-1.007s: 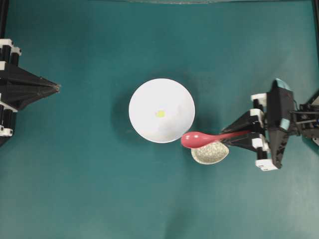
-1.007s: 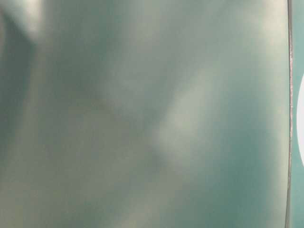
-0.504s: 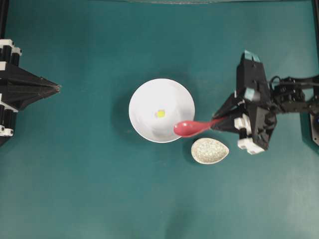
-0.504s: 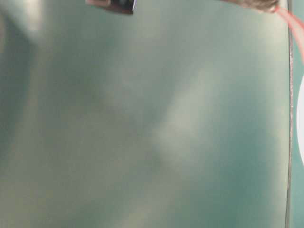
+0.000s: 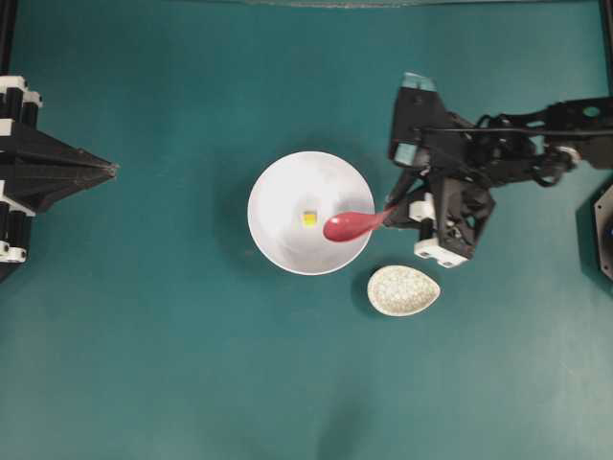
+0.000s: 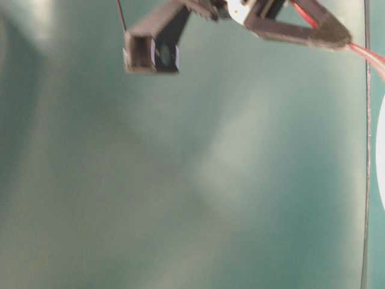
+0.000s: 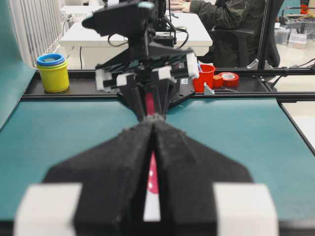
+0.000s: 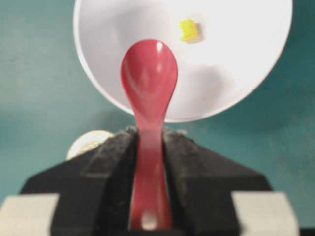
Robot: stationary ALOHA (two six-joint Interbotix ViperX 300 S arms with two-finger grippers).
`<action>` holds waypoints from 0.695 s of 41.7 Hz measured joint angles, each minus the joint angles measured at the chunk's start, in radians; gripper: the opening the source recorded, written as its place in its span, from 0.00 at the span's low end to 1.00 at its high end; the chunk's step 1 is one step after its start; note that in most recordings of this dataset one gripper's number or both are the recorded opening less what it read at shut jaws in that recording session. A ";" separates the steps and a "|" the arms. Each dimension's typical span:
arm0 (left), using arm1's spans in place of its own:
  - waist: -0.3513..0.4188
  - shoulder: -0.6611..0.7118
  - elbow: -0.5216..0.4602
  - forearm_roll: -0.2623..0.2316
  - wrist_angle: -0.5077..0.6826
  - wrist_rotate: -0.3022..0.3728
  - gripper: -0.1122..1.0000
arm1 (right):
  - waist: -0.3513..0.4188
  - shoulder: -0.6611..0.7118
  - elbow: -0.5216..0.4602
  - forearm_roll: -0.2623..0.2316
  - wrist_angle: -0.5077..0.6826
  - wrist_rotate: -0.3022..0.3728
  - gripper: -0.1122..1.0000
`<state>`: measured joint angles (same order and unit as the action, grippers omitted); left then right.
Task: Scoop the yellow hexagonal prism block from the bowl with a spoon using the right arm.
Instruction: 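Lift the spoon and carry its bowl end into the white bowl, then push the spoon under the yellow hexagonal block inside the bowl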
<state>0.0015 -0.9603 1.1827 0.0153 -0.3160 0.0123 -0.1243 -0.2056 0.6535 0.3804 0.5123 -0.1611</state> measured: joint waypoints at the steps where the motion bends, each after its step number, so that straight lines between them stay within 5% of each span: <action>1: 0.000 0.002 0.000 0.000 0.000 0.002 0.10 | 0.000 0.009 -0.009 -0.006 0.008 0.002 0.31; 29: 0.002 0.002 0.000 0.000 0.000 0.002 0.10 | -0.006 0.169 -0.092 -0.061 0.051 0.003 0.31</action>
<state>0.0031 -0.9587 1.1827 0.0153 -0.3160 0.0138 -0.1304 -0.0368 0.5614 0.3191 0.5630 -0.1580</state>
